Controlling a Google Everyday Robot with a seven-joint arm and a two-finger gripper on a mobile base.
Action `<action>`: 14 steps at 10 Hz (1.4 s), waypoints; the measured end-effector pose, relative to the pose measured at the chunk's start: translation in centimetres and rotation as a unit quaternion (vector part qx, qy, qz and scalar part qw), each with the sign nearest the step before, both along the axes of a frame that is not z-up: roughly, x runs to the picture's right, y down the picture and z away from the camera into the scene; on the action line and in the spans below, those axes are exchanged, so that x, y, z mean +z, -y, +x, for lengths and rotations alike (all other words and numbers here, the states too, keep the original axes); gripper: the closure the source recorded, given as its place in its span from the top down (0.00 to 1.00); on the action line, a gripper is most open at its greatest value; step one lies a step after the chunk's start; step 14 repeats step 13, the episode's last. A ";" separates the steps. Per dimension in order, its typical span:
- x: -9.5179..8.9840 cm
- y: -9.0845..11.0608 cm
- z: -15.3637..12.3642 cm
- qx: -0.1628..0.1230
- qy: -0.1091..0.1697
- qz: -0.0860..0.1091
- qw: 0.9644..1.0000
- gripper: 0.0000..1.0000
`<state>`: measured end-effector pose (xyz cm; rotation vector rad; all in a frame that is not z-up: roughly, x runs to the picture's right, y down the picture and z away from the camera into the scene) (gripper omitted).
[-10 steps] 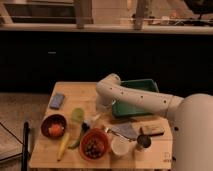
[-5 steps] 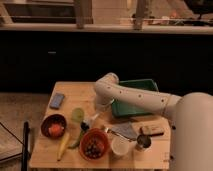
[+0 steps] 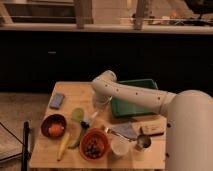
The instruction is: Place brush in table surface
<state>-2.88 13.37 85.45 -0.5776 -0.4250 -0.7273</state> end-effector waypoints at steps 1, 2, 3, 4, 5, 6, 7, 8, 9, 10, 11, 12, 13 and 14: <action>0.1 0.1 0.1 -0.001 -0.001 0.001 1.000 0.80; 0.1 0.2 0.1 -0.001 -0.001 0.001 1.000 0.80; 0.1 0.3 0.2 -0.001 -0.002 0.002 1.000 0.80; 0.2 0.3 0.4 0.000 -0.003 0.002 1.000 0.80; 0.1 0.3 0.6 0.001 -0.004 0.002 1.000 0.80; 0.1 0.3 0.7 0.001 -0.005 0.002 1.000 0.80; 0.1 0.3 0.7 0.001 -0.005 0.002 1.000 0.80; 0.1 0.4 0.8 0.002 -0.006 0.003 1.000 0.80; 0.1 0.4 0.9 0.004 -0.007 0.004 1.000 0.80; 0.0 0.6 1.0 0.007 -0.005 0.006 1.000 0.80; -0.1 0.7 1.2 0.010 -0.005 0.009 1.000 0.80; -0.3 0.9 1.3 0.014 -0.003 0.013 1.000 0.80; -0.5 1.0 1.4 0.015 -0.002 0.016 1.000 0.80; -0.5 1.0 1.4 0.015 -0.002 0.016 1.000 0.80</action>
